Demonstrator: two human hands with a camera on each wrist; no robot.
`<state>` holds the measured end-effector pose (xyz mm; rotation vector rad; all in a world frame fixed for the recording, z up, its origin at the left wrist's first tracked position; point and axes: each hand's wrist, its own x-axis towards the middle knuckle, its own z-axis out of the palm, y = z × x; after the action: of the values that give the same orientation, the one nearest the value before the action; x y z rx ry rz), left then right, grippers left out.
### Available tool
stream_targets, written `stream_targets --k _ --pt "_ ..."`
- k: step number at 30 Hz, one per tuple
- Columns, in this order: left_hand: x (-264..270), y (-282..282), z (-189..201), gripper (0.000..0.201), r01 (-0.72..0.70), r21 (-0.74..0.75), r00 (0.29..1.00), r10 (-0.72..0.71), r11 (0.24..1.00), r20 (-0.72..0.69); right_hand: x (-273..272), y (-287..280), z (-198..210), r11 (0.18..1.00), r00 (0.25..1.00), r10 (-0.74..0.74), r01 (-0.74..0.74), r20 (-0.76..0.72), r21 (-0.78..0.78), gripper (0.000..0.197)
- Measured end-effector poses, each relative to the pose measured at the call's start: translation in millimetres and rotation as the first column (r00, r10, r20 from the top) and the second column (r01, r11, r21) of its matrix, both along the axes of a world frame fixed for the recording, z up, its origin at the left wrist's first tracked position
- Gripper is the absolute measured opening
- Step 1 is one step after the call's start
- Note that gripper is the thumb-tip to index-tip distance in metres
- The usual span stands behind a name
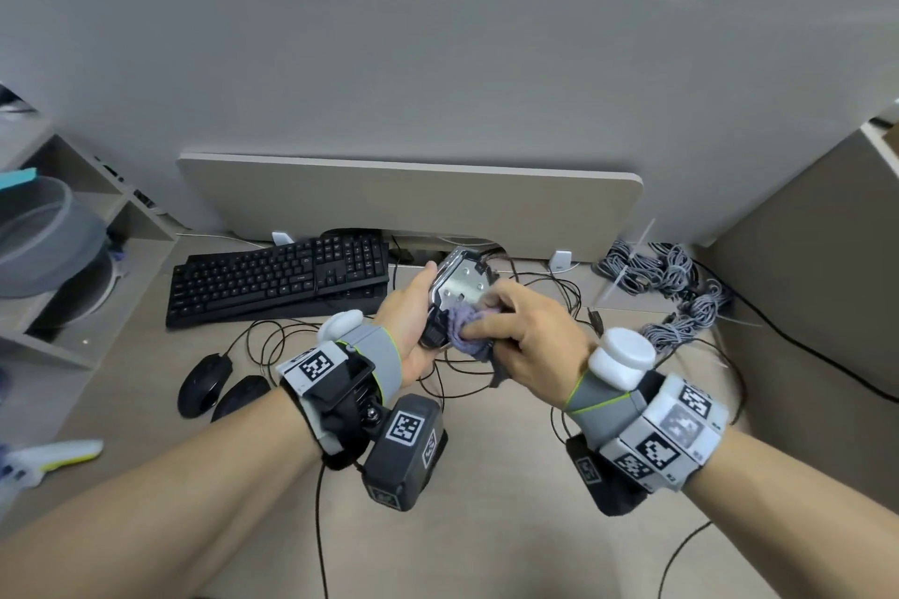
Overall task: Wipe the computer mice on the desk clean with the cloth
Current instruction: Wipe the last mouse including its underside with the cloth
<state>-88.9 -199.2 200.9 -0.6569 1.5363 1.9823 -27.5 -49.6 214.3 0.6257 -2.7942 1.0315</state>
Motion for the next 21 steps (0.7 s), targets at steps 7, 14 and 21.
stream_targets --k 7,14,21 --pt "3.6 4.7 -1.0 0.038 -0.011 -0.015 1.000 0.010 1.000 -0.020 -20.9 10.7 8.0 0.981 0.981 -0.194 0.194 -0.027 -0.014 0.037" --pt "-0.5 1.9 1.8 0.052 -0.038 0.078 0.997 0.032 0.996 0.072 -2.3 -18.3 3.9 0.999 1.000 0.025 -0.025 0.018 -0.020 0.043" --pt "-5.0 2.5 2.5 0.048 -0.045 0.077 0.997 0.041 0.996 0.058 -4.4 -13.9 5.6 1.000 1.000 0.010 -0.010 -0.003 0.000 0.033"
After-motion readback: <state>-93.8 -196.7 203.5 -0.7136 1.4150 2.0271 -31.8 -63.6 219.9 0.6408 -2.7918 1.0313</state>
